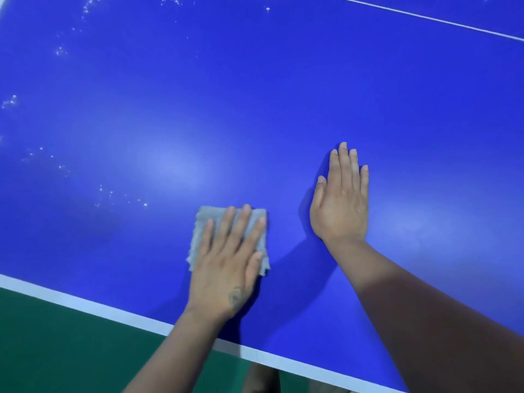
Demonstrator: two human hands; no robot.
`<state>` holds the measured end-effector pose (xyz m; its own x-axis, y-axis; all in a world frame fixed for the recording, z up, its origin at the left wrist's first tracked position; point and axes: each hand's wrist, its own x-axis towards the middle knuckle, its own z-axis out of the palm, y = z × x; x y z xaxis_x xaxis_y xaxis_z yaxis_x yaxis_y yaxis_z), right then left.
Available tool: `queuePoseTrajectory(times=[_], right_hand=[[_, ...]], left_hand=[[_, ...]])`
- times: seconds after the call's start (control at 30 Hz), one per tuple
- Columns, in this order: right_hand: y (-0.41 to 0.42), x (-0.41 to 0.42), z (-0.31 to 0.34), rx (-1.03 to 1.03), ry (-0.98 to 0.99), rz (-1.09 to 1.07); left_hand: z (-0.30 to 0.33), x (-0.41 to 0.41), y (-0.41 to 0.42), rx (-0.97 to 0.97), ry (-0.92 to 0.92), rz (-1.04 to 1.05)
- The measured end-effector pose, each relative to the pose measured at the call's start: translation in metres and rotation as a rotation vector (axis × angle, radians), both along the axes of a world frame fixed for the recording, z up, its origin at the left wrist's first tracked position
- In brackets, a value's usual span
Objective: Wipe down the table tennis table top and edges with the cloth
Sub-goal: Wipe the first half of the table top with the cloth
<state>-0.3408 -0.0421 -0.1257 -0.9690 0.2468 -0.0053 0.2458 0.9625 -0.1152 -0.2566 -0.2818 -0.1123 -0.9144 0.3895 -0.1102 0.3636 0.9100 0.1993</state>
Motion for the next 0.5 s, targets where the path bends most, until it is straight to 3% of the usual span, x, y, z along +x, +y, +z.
queuePoseTrajectory(times=[0.27, 0.5], right_hand=[[0.000, -0.001, 0.001, 0.021, -0.017, -0.006], [0.000, -0.004, 0.002, 0.014, -0.025, -0.008]], left_hand=[[-0.013, -0.120, -0.013, -0.027, 0.067, 0.295], [-0.015, -0.163, 0.063, 0.026, 0.096, 0.154]])
